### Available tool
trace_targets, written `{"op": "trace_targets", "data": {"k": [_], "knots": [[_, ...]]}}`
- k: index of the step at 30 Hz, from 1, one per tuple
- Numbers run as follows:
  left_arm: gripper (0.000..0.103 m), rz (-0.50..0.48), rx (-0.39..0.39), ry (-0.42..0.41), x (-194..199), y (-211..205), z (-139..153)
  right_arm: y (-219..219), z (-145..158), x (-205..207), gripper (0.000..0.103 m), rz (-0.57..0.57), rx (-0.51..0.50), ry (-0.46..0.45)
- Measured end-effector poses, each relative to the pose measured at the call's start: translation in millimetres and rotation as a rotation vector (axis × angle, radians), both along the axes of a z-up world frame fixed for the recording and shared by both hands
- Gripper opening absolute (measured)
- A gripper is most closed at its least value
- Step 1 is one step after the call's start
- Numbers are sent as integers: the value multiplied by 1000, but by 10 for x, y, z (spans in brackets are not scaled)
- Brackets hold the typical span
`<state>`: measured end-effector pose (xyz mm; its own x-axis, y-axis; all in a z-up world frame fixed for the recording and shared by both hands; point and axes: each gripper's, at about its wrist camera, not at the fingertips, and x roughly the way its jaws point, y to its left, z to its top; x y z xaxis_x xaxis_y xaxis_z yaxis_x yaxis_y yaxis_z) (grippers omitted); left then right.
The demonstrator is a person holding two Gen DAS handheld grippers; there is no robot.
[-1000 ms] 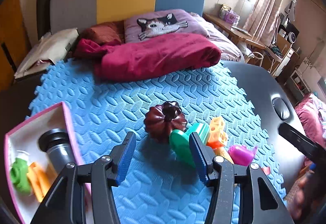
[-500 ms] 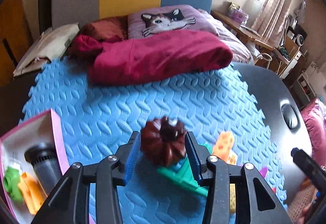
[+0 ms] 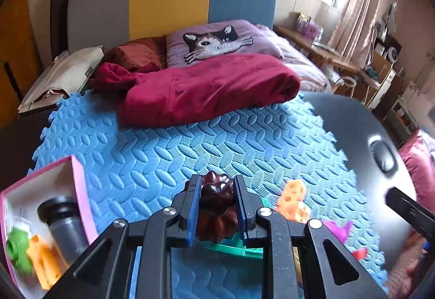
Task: Organize rigid objects
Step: 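Close the left gripper on the brown pumpkin-shaped toy, then carry the brown toy toward the tray with the left gripper while the right gripper grasps the red block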
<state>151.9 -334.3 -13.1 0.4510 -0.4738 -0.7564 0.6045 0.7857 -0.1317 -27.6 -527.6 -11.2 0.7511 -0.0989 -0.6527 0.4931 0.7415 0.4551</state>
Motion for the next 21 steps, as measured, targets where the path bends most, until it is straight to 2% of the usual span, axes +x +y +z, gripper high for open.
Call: {"op": "trace_targets", "data": {"k": [7, 14, 21], "knots": [[24, -13, -75, -16, -196, 312, 243, -43, -89, 39, 77, 6, 40, 35], [24, -22, -149, -3, -353, 579, 436, 9, -260, 131, 77, 66, 105, 119], [24, -31, -207, 23, -519, 859, 561, 40, -326, 179, 77, 69, 85, 172]]}}
